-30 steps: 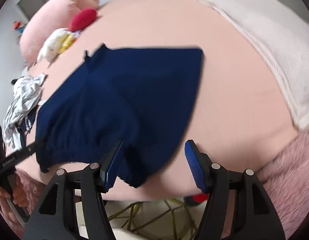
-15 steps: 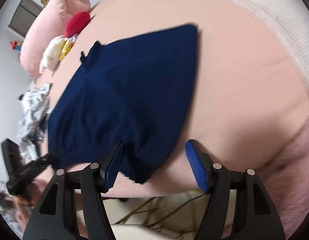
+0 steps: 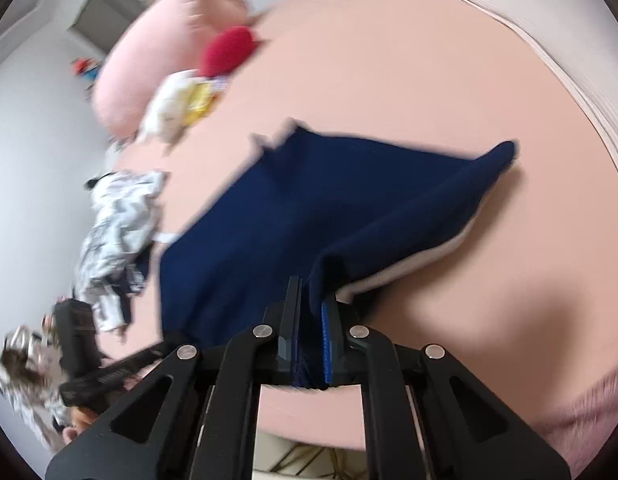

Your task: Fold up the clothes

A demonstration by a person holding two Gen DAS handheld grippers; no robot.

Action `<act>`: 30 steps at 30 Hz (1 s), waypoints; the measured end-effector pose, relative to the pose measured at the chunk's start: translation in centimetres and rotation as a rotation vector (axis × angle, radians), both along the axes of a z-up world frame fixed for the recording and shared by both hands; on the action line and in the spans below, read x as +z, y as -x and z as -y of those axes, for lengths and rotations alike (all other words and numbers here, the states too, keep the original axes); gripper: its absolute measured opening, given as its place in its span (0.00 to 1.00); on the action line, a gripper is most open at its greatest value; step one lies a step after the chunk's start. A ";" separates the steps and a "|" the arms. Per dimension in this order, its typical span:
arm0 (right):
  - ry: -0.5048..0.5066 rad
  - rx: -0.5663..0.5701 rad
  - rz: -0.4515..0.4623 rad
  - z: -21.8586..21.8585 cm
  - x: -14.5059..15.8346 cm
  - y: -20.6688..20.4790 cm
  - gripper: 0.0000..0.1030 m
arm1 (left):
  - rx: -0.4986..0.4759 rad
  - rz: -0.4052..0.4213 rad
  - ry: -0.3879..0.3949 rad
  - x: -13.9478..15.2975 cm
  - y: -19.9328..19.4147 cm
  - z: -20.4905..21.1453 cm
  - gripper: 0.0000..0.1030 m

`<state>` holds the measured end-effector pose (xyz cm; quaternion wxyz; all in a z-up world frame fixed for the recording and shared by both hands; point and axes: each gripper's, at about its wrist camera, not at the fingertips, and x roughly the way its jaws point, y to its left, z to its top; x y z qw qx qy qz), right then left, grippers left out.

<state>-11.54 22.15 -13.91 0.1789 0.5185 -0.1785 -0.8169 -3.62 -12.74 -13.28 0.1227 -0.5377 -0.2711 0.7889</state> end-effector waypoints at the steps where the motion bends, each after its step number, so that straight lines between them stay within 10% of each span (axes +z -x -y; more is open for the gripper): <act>1: 0.001 0.038 -0.018 1.7 0.8 0.7 0.06 | 0.007 0.000 -0.001 0.0 0.0 0.2 0.31; 5: -0.021 0.211 -0.067 8.9 2.3 1.7 0.06 | 0.033 0.011 -0.026 -0.2 0.0 1.3 0.31; 11: -0.139 0.340 0.096 15.4 -5.5 1.8 0.07 | 0.076 0.010 -0.088 -0.4 -0.1 2.8 0.31; 21: -0.032 0.129 -0.068 6.1 0.6 -2.8 0.27 | -0.011 -0.061 -0.385 -0.5 2.6 0.6 0.38; 30: -0.088 0.079 0.014 2.2 -3.3 -4.8 0.37 | -0.118 0.009 -0.338 -2.4 2.8 -3.7 0.38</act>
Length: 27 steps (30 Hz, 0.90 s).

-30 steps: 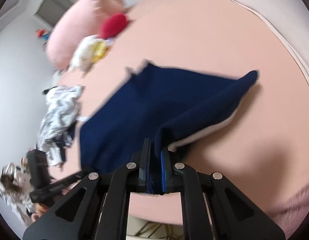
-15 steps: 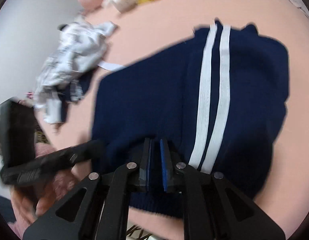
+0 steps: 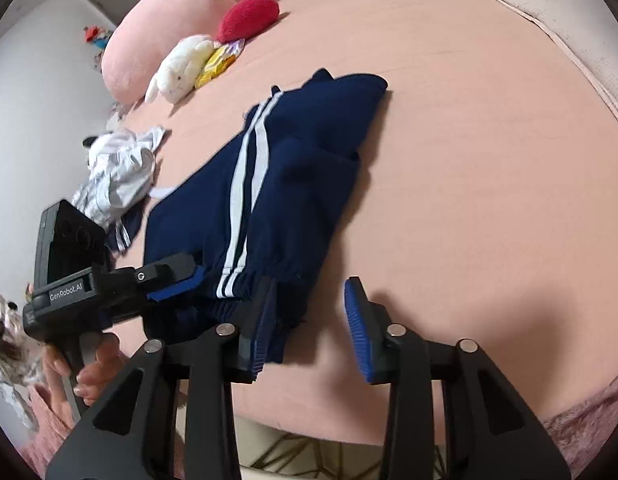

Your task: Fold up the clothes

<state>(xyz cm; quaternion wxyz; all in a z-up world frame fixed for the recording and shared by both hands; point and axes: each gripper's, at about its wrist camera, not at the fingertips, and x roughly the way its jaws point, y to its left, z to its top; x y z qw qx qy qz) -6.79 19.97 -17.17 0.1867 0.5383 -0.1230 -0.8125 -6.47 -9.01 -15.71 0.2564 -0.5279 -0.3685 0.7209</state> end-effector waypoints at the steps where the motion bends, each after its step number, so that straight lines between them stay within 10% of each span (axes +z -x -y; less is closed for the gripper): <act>1: 0.000 0.046 -0.003 0.5 0.2 -0.2 0.37 | 0.002 0.000 -0.011 0.0 0.0 0.1 0.38; 8: -0.134 0.245 -0.043 3.0 -0.2 -2.3 0.39 | 0.001 0.013 -0.080 -0.2 0.3 0.0 0.38; 27: -0.188 0.141 -0.151 2.8 -0.9 -1.9 0.30 | 0.051 0.048 -0.211 -2.1 0.8 -0.6 0.43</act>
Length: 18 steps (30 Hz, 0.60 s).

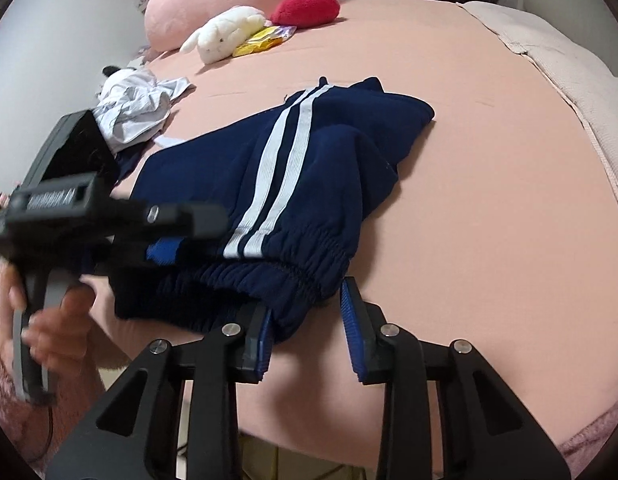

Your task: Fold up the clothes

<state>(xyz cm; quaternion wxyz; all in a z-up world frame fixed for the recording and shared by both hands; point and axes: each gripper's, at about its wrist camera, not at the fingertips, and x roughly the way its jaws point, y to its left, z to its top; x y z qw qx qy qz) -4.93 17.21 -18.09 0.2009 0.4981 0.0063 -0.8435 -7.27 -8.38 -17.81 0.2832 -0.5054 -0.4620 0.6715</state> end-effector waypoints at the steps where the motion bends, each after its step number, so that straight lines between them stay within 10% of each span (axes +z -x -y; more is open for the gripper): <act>1: -0.005 0.002 0.004 -0.2 0.1 -0.2 0.30 | -0.011 0.002 -0.006 0.0 0.0 -0.1 0.43; 13: -0.003 0.068 0.077 -2.3 0.4 -0.8 0.30 | -0.085 -0.041 0.061 1.1 0.0 -2.4 0.39; 15: -0.005 0.059 0.086 -2.3 0.0 -0.5 0.30 | -0.099 -0.060 0.068 1.2 -0.2 -2.7 0.20; 18: -0.012 0.048 0.095 -1.9 -1.0 0.2 0.21 | -0.117 -0.077 0.149 1.6 -0.4 -3.6 0.16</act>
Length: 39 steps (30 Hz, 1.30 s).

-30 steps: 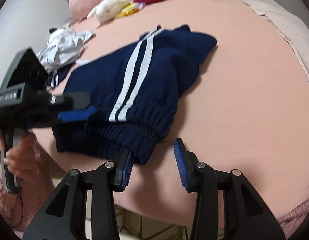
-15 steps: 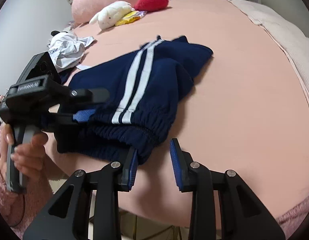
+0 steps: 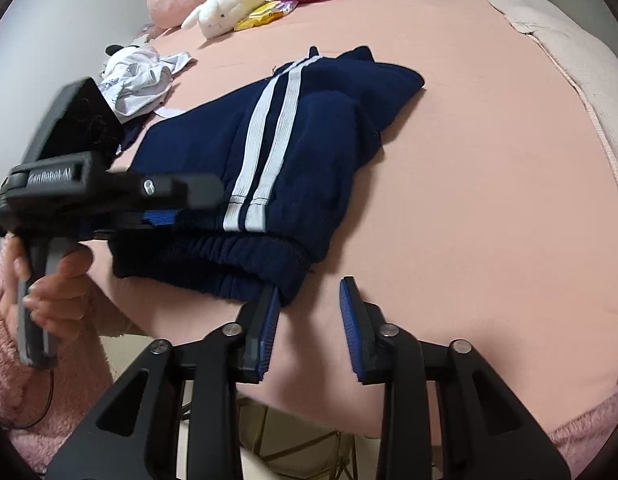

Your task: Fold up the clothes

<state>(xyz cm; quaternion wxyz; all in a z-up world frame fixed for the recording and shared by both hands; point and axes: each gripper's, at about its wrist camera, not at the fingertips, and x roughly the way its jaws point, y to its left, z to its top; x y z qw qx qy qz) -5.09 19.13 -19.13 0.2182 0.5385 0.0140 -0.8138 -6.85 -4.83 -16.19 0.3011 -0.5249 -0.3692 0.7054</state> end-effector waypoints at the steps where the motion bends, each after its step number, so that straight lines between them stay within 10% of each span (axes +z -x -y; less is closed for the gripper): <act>1: 0.002 -0.008 0.003 0.0 -0.2 0.2 0.21 | 0.002 -0.007 0.012 0.2 -0.1 -0.1 0.16; 14: 0.073 -0.046 -0.113 1.9 0.0 1.6 0.21 | 0.046 -0.159 -0.008 5.1 -2.9 2.7 0.13; 23: 0.031 -0.043 -0.075 2.0 0.7 1.5 0.26 | 0.090 -0.119 0.294 6.0 -4.5 5.0 0.06; 28: 0.110 -0.035 0.043 -0.5 0.9 0.7 0.32 | 0.130 -0.027 0.074 3.6 -4.9 7.1 0.10; 31: 0.141 -0.017 0.021 -1.0 2.1 0.6 0.34 | 0.103 -0.028 -0.060 3.4 -4.6 6.0 0.58; 39: 0.245 0.049 0.058 -2.3 3.8 -0.1 0.35 | 0.068 -0.001 0.018 1.6 -2.9 2.3 0.48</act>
